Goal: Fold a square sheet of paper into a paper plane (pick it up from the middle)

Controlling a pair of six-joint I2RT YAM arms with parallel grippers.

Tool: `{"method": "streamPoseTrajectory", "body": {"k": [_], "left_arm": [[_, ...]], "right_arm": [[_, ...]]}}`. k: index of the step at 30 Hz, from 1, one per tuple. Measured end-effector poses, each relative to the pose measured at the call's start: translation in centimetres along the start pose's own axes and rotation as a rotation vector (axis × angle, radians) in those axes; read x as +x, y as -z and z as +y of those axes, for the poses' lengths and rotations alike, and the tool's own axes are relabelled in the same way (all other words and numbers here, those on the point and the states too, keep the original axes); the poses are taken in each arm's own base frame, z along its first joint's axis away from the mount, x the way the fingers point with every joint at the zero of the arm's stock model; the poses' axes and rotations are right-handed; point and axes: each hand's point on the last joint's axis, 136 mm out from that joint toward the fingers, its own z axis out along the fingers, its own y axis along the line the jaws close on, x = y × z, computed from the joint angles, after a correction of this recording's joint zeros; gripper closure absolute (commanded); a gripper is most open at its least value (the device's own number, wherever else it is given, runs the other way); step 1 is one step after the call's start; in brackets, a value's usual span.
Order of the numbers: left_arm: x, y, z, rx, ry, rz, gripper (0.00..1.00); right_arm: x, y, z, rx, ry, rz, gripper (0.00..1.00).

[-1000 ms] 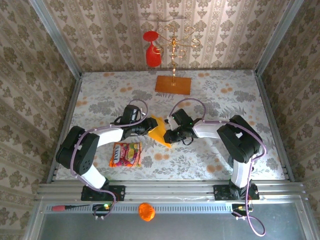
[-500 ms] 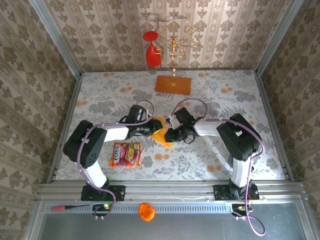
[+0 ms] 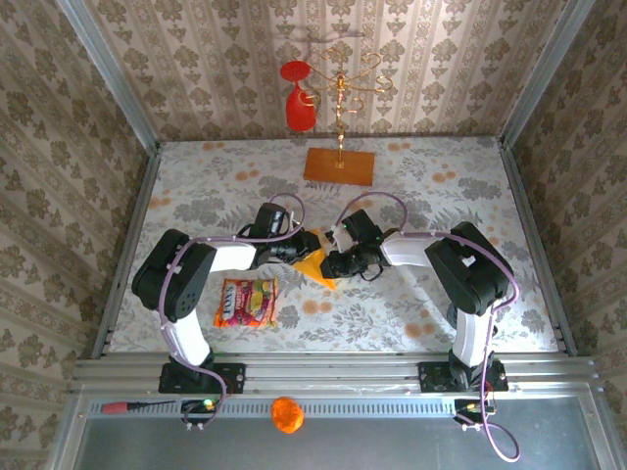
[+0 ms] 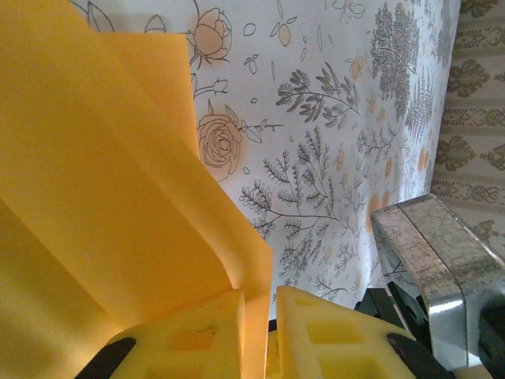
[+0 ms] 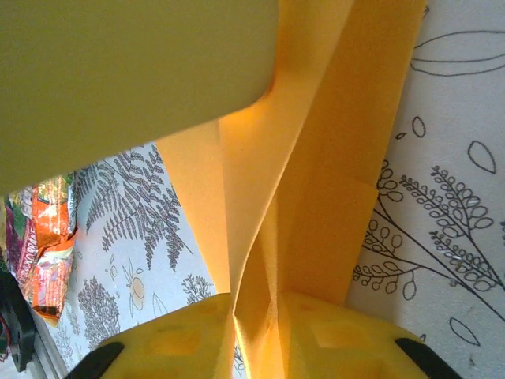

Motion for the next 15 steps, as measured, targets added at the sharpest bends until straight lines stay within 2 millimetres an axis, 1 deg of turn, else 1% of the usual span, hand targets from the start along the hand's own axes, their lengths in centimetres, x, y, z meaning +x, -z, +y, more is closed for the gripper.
{"method": "streamPoseTrajectory", "body": {"k": [3, 9, 15], "left_arm": [[-0.1, 0.0, 0.0, -0.006, 0.002, -0.001, 0.81], [-0.6, 0.0, -0.2, -0.019, 0.007, -0.009, 0.82], [-0.8, -0.1, -0.3, -0.021, 0.008, -0.011, 0.82]], "right_arm": [[-0.2, 0.4, 0.2, -0.003, 0.005, -0.01, 0.7], [-0.4, 1.4, 0.8, -0.008, 0.025, -0.032, 0.69], [0.1, 1.6, 0.4, 0.01, 0.028, -0.032, 0.69]]}}
